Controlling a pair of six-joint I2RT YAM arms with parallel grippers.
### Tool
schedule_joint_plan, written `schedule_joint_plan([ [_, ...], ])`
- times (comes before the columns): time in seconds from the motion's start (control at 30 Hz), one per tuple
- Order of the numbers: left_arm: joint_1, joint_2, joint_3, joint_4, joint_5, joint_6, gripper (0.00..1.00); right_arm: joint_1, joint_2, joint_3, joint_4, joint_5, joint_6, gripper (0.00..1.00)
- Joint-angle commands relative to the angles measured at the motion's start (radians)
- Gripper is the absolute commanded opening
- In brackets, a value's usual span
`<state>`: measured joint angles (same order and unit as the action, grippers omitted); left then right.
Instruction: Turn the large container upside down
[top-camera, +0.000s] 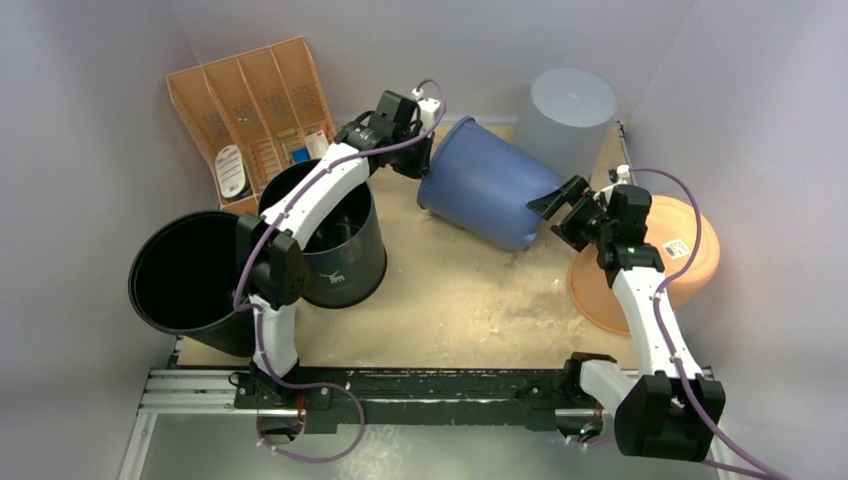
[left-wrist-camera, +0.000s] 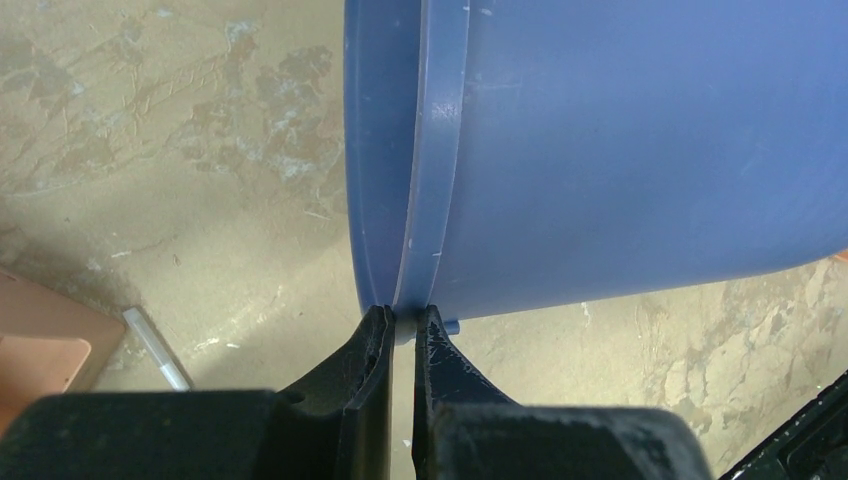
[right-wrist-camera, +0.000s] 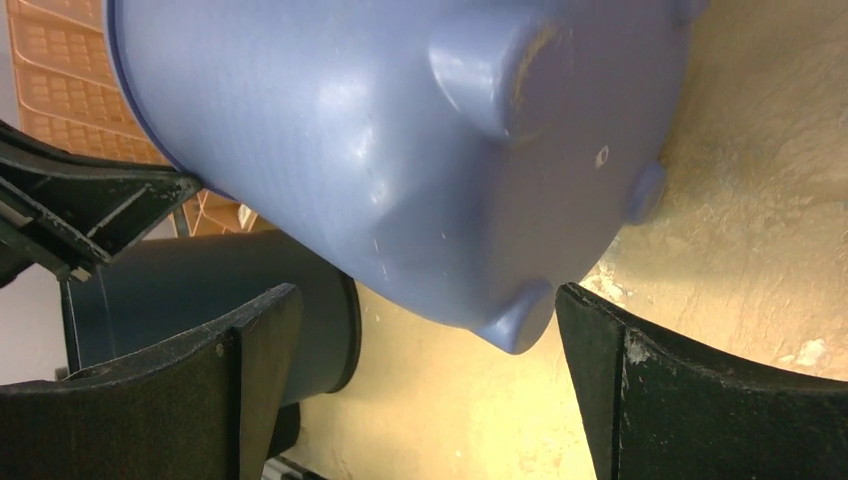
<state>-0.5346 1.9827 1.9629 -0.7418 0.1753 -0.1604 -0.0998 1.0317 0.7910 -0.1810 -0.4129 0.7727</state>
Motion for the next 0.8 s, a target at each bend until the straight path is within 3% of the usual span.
schedule_joint_plan([
  [0.0, 0.008, -0.054, -0.038, 0.026, -0.034, -0.008, 0.0, -0.006, 0.011, 0.055, 0.034, 0.038, -0.008, 1.0],
  [0.3, 0.021, -0.104, -0.051, -0.033, -0.027, 0.059, 0.0, -0.006, 0.048, 0.026, 0.101, -0.019, -0.046, 1.0],
  [0.77, 0.035, -0.171, -0.116, -0.032, -0.054, 0.098, 0.0, -0.053, 0.175, 0.197, 0.12, 0.007, -0.103, 1.0],
])
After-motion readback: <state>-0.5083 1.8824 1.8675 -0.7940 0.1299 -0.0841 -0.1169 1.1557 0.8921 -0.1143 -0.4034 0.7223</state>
